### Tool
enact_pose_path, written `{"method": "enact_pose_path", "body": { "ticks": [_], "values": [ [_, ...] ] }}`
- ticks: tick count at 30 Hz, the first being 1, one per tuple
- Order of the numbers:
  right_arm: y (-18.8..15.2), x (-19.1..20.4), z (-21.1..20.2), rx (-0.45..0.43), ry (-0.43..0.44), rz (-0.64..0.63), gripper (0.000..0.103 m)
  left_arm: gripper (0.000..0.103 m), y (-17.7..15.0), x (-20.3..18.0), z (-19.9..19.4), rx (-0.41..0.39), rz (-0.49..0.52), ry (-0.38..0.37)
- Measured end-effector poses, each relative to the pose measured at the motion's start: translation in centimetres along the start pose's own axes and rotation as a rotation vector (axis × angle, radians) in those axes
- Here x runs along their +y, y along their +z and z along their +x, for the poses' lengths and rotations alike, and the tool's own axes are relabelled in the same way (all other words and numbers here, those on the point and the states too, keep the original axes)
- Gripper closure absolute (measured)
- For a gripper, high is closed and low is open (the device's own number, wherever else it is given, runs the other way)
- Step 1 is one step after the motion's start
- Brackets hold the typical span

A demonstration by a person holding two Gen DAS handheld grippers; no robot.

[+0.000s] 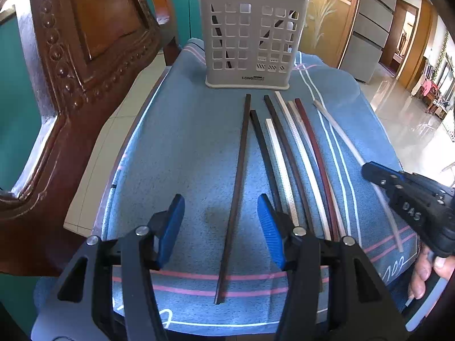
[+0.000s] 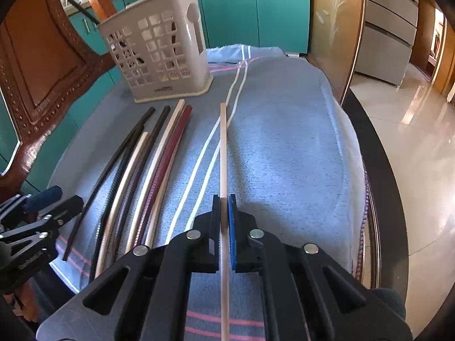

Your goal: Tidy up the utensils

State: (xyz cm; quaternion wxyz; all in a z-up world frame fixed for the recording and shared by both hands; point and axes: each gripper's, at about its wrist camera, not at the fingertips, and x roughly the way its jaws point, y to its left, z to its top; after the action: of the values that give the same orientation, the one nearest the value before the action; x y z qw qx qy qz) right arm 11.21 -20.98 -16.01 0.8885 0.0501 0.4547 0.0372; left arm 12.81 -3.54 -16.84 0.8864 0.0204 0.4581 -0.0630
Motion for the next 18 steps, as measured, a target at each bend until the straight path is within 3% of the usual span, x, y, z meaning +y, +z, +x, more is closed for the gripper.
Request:
{"method": "enact_pose_path", "body": {
  "ticks": [16, 18],
  "values": [
    [-0.4, -0.5, 0.2, 0.031, -0.016, 0.021, 0.093, 0.050, -0.4, -0.3, 2.2, 0.070, -0.003, -0.031],
    [-0.5, -0.6, 0.3, 0.033, -0.016, 0.020, 0.087, 0.060, -0.4, -0.4, 2.2, 0.069, 0.008, -0.032]
  ]
}}
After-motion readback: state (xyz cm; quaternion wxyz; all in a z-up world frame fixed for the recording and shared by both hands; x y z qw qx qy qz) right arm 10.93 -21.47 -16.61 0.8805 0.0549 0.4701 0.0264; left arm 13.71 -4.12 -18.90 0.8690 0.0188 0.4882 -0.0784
